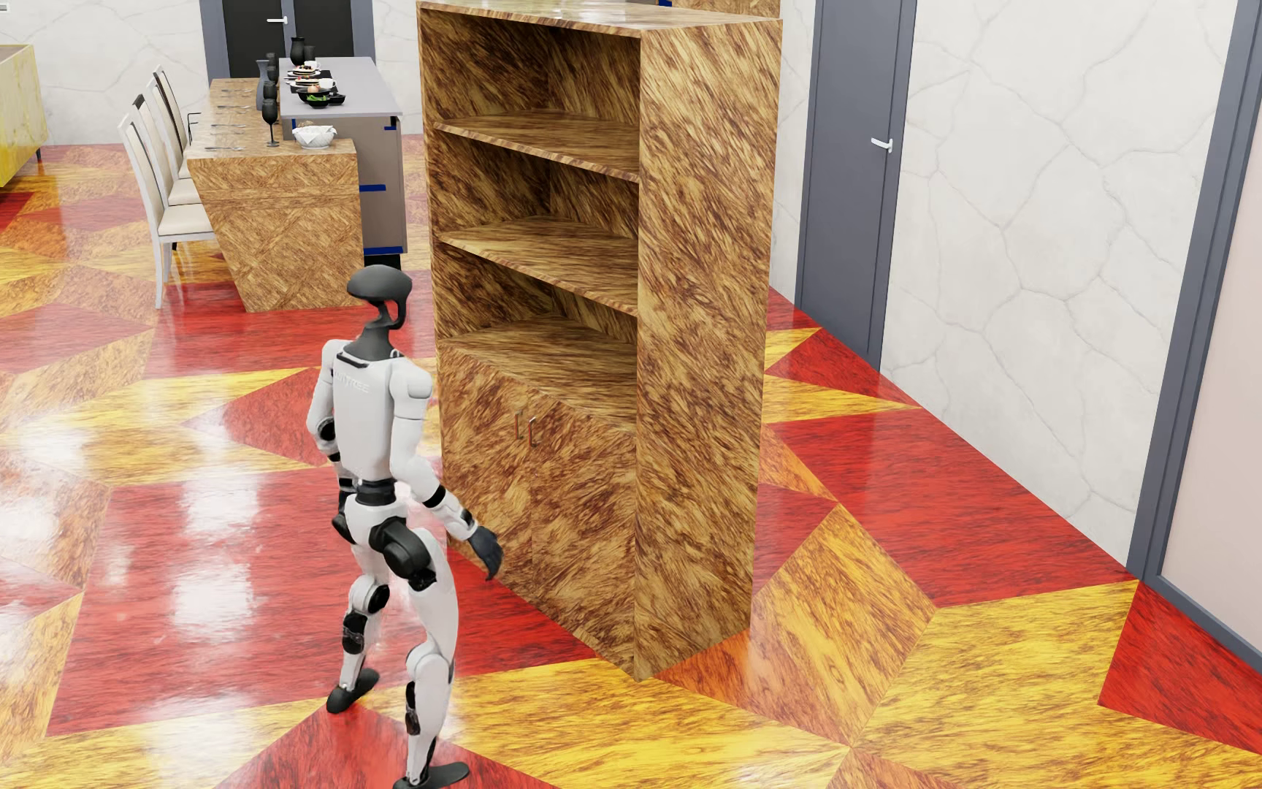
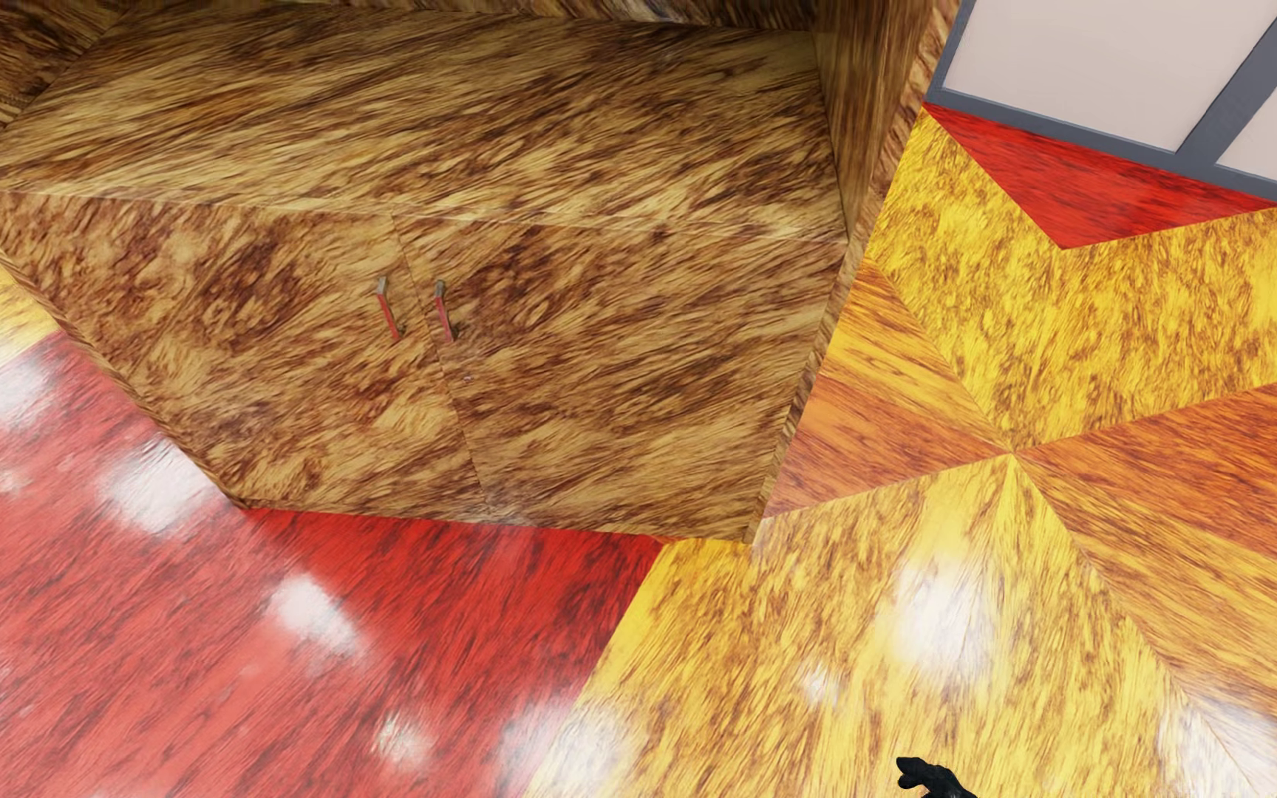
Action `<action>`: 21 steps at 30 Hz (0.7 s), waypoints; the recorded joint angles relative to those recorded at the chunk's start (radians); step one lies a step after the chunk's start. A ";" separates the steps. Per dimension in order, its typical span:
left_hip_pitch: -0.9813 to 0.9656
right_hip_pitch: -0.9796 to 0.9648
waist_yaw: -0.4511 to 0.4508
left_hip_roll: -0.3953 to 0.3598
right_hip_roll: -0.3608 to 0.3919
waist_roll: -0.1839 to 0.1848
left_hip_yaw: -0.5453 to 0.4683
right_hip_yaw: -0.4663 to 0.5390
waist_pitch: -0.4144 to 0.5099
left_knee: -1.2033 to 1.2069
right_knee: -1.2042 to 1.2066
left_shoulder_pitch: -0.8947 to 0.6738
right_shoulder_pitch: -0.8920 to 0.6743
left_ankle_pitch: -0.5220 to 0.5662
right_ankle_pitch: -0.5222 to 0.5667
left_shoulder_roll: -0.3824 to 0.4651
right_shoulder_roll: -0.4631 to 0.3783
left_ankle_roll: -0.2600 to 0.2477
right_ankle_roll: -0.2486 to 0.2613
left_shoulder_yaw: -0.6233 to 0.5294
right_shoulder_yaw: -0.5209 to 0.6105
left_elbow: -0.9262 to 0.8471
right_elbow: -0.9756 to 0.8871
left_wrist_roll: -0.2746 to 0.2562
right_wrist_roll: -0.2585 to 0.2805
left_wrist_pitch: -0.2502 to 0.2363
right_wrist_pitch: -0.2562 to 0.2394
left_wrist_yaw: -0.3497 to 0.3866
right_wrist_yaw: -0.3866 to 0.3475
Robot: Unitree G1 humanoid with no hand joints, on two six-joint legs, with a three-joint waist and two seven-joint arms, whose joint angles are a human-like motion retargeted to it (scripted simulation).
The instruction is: Move towards the shelves
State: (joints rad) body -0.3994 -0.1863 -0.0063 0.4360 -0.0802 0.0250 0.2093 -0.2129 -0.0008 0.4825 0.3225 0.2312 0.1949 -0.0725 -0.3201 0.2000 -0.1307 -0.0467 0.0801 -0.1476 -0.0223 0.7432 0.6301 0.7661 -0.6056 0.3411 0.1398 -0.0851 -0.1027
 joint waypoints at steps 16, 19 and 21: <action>0.172 -0.147 -0.029 -0.318 -0.142 -0.038 0.179 0.105 -0.006 -0.058 0.286 -0.171 0.035 -0.204 0.008 0.006 0.048 0.032 0.124 -0.138 -0.073 0.022 0.074 -0.121 -0.066 -0.024 0.074 0.129 0.047; 0.195 -0.099 -0.015 -0.318 -0.121 -0.040 0.217 -0.033 -0.017 -0.078 0.208 -0.165 0.022 -0.209 -0.018 0.023 0.038 0.048 0.002 -0.126 -0.068 0.010 0.079 -0.154 -0.071 -0.018 0.070 0.151 0.087; 0.212 -0.047 -0.016 -0.319 -0.112 -0.041 0.228 -0.077 -0.024 -0.098 0.111 -0.154 0.008 -0.205 0.001 0.024 0.045 0.053 -0.043 -0.124 -0.066 0.016 0.085 -0.170 -0.074 -0.007 0.082 0.159 0.077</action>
State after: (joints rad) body -0.1875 -0.2333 -0.0221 0.1166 -0.1926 -0.0161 0.4376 -0.2900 -0.0249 0.3849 0.4340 0.0769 0.2025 -0.2776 -0.3194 0.2241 -0.0859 0.0061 0.0371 -0.2713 -0.0887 0.7589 0.7151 0.5960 -0.6795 0.3338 0.2215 0.0738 -0.0262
